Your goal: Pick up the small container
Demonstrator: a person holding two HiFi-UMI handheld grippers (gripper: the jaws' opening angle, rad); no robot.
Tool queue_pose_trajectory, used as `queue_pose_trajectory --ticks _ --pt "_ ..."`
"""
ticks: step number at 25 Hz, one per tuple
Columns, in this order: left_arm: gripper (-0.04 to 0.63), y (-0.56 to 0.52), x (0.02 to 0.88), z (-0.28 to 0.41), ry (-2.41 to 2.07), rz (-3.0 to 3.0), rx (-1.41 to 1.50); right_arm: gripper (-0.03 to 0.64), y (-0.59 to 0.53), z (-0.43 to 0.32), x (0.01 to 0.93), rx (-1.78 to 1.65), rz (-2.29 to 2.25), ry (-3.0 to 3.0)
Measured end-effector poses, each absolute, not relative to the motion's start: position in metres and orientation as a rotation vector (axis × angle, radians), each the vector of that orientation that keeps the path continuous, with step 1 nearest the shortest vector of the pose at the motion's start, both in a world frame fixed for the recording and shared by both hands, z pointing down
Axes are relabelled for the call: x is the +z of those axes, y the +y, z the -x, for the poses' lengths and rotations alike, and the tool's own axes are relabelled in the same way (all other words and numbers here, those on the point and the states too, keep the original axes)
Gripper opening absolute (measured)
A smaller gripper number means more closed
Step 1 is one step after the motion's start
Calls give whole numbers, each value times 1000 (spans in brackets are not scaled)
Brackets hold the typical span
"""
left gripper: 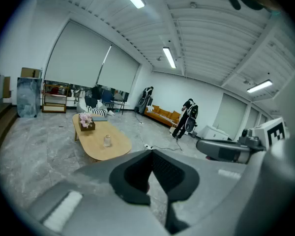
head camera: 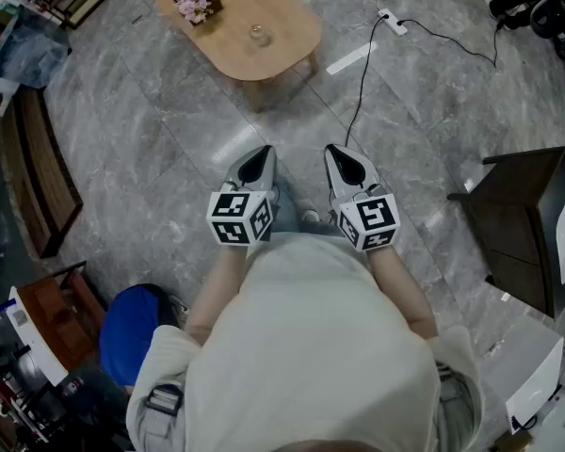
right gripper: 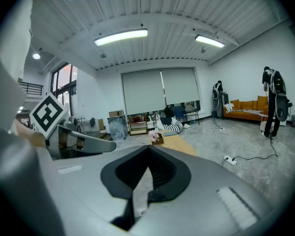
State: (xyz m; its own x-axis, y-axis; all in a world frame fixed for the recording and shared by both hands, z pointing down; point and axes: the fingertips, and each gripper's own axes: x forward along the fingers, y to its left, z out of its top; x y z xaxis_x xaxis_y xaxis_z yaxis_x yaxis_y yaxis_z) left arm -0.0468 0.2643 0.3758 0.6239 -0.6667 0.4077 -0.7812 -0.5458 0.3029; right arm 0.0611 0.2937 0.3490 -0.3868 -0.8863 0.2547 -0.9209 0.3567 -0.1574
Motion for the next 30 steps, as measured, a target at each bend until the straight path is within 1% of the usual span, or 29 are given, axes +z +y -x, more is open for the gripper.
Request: queue_pose_trajectory --ticks 4,11,22,30 --pt "2 298 372 47 -1155 -2371 317 -3 323 -60 338 388 -1631 -2503" --pt "2 311 366 40 -1178 -2369 277 -3 336 -66 334 342 -1594 -2518" --pt "2 298 367 39 -1221 -2333 280 -2 319 -64 336 414 -1546 -2583" --pt "2 261 387 38 -1223 -2282 297 -2 283 -67 354 469 -1518 -2561"
